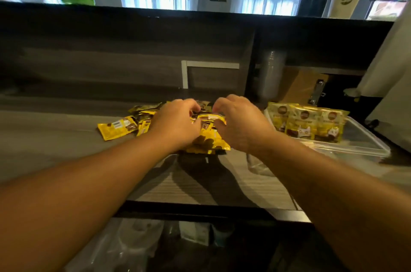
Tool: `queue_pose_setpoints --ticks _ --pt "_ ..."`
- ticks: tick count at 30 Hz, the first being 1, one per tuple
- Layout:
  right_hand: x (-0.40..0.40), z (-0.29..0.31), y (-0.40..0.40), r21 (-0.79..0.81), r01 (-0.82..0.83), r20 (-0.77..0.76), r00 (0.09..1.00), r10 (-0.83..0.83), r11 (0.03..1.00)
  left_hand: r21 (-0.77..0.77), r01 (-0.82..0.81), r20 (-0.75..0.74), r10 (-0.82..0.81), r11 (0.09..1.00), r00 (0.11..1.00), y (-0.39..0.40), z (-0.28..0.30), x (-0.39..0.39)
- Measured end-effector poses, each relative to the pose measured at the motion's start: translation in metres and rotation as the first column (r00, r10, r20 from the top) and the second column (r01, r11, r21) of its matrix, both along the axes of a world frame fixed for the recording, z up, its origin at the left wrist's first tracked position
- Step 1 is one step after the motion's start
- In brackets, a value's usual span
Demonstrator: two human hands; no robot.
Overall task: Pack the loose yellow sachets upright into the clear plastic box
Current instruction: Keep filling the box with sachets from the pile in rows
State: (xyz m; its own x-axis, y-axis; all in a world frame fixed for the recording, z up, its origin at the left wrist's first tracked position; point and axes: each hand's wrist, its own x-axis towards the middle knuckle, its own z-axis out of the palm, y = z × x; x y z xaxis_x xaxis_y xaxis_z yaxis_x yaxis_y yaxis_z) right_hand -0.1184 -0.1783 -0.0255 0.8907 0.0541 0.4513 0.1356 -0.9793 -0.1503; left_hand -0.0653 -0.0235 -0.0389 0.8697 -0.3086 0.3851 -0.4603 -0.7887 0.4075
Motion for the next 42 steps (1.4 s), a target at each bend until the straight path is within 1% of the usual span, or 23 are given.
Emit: queue_pose_setpoints --ticks 4,6,9,10,12,15,20,23,24,26,28,31,34,37,40,42 --pt "0.008 -0.032 0.036 0.069 -0.016 -0.052 0.998 0.019 0.998 0.046 -0.085 0.012 0.085 0.995 0.996 0.052 -0.026 -0.007" --pt "0.01 -0.044 0.047 0.066 -0.04 -0.091 0.995 0.046 0.997 0.076 -0.077 -0.005 0.078 0.994 0.997 0.07 -0.04 -0.008" --pt "0.012 -0.054 0.053 0.078 -0.045 -0.195 0.979 0.06 0.996 0.058 -0.045 -0.037 0.047 0.997 0.998 0.08 -0.055 -0.007" --pt "0.013 -0.056 0.052 0.091 -0.042 -0.189 0.98 0.059 0.995 0.063 -0.042 -0.027 0.044 0.997 0.999 0.08 -0.057 -0.006" --pt "0.012 -0.059 0.049 0.103 -0.04 -0.114 0.992 0.052 0.994 0.064 -0.042 0.024 0.041 0.997 0.999 0.077 -0.059 -0.004" --pt "0.006 -0.059 0.042 0.16 -0.046 -0.02 0.999 0.05 0.986 0.001 -0.03 0.088 0.03 1.0 0.996 0.077 -0.061 -0.002" --pt "0.003 -0.06 0.039 0.26 -0.06 0.033 0.998 0.053 0.964 -0.075 0.015 0.101 -0.008 0.997 0.995 0.078 -0.062 -0.002" --pt "0.003 -0.061 0.037 0.361 -0.073 0.207 0.978 -0.003 0.93 -0.129 0.032 0.109 -0.018 0.991 0.994 0.078 -0.062 -0.002" --pt "0.002 -0.059 0.036 0.423 -0.089 0.26 0.965 -0.027 0.902 -0.137 0.034 0.109 -0.019 0.99 0.994 0.078 -0.062 -0.002" --pt "0.0 -0.055 0.034 0.583 -0.132 0.313 0.947 -0.072 0.802 -0.143 0.041 0.117 -0.024 0.989 0.993 0.078 -0.062 -0.003" --pt "-0.001 -0.05 0.032 0.727 -0.169 0.32 0.941 -0.111 0.665 -0.144 0.059 0.136 -0.04 0.988 0.99 0.078 -0.062 -0.003" --pt "0.0 -0.047 0.031 0.866 -0.206 0.304 0.94 -0.154 0.455 -0.143 0.093 0.164 -0.069 0.985 0.984 0.079 -0.063 -0.002" --pt "0.003 -0.045 0.029 0.946 -0.17 0.225 0.957 -0.183 0.275 -0.155 0.117 0.213 -0.083 0.981 0.974 0.079 -0.063 -0.003" --pt "0.004 -0.045 0.026 0.981 -0.118 0.145 0.973 -0.18 0.155 -0.206 0.124 0.255 -0.069 0.971 0.965 0.079 -0.061 -0.005" --pt "0.005 -0.044 0.023 0.994 -0.095 0.103 0.984 -0.144 0.06 -0.321 0.099 0.256 -0.014 0.942 0.967 0.081 -0.056 -0.01" --pt "0.006 -0.044 0.023 0.996 -0.078 0.082 0.988 -0.134 0.036 -0.434 0.041 0.207 0.056 0.9 0.977 0.079 -0.051 -0.014"
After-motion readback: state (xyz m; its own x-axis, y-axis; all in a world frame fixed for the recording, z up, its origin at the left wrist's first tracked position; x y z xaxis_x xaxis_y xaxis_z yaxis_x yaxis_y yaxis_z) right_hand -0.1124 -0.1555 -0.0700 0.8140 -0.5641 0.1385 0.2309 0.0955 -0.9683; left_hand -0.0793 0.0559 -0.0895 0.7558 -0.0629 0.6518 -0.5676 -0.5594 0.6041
